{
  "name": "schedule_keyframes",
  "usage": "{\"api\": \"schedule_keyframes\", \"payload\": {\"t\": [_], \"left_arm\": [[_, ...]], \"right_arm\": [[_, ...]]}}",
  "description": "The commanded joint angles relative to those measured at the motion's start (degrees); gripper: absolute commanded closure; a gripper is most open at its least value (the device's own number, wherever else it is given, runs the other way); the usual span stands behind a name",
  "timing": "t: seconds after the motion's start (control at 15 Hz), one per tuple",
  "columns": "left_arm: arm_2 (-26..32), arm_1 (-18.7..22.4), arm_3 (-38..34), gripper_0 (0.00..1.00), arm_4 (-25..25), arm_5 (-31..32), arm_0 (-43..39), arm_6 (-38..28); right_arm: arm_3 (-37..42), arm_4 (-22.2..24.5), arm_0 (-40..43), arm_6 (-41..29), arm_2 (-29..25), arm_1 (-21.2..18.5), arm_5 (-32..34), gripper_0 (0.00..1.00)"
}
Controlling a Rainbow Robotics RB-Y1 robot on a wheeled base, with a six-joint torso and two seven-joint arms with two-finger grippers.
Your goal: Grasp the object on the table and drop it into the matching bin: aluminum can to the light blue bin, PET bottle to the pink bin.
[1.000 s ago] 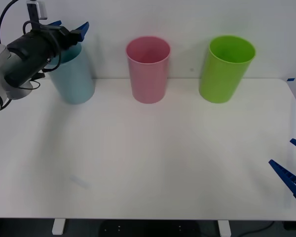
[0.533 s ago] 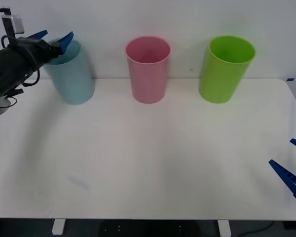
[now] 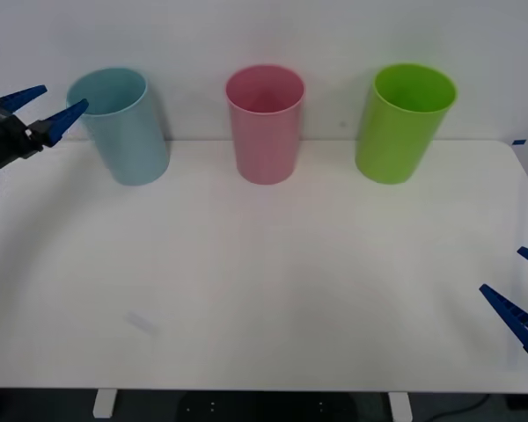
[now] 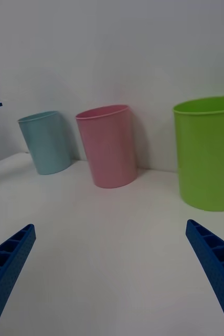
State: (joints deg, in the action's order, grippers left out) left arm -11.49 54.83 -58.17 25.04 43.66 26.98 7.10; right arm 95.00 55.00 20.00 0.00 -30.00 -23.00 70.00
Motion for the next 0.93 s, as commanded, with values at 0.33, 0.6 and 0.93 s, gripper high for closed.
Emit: {"api": "schedule_keyframes", "payload": {"t": [0.33,0.6,0.93], "left_arm": [[14.13,0.45,-6.08,0.0,8.71,11.89,-14.33,0.64],[20.02,0.45,-14.51,0.0,11.09,12.06,-24.44,1.51],[24.41,0.45,-22.77,0.0,13.81,12.59,-35.77,3.01]], "right_arm": [[0.0,0.0,0.0,0.0,0.0,0.0,0.0,0.0],[0.0,0.0,0.0,0.0,0.0,0.0,0.0,0.0],[0.0,0.0,0.0,0.0,0.0,0.0,0.0,0.0]]}}
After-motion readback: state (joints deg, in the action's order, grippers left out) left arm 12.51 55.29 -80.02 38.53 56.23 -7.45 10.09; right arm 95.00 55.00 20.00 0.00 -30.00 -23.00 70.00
